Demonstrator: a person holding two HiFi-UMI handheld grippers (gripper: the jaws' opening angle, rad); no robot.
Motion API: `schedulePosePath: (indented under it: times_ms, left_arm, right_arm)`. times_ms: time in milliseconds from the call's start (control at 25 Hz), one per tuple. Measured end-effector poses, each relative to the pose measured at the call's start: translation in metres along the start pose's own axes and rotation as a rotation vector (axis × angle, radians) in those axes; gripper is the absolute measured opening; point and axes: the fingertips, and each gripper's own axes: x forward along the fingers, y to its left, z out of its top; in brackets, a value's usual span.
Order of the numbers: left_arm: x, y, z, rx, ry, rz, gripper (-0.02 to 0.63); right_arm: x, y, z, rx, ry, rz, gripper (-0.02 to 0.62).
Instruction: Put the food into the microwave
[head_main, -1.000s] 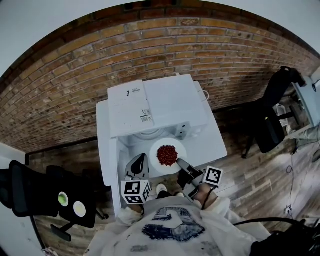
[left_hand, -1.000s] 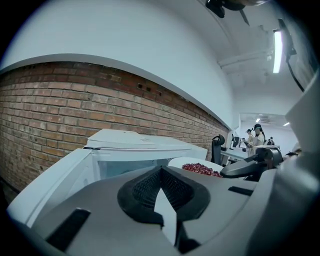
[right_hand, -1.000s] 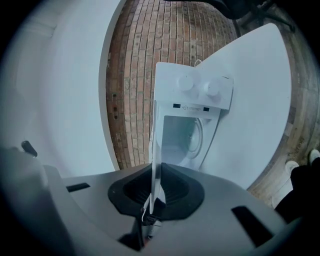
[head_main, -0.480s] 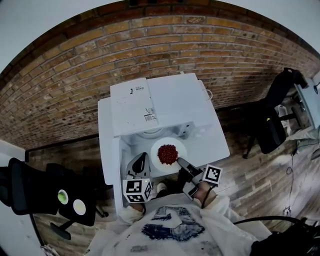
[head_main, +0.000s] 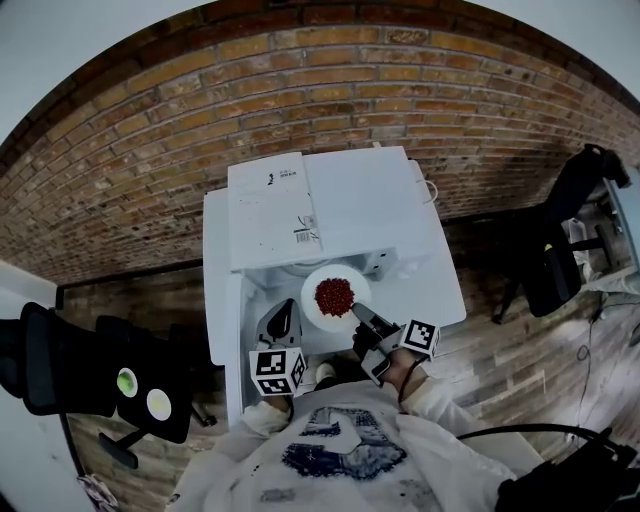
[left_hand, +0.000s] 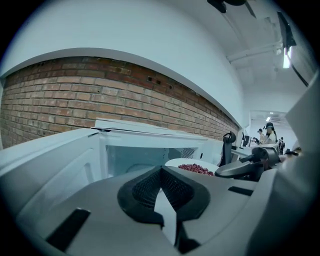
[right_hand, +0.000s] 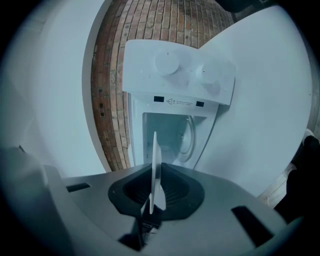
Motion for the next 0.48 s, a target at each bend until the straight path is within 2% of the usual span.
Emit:
schedulePosePath:
  times_ms: [480]
  left_arm:
    - [0.023, 0.003, -0.013, 0.016, 0.028, 0.009, 0.008]
  right_arm:
    - [0.045, -0.048, 0.018, 0.053, -0.005, -0.067, 0.039]
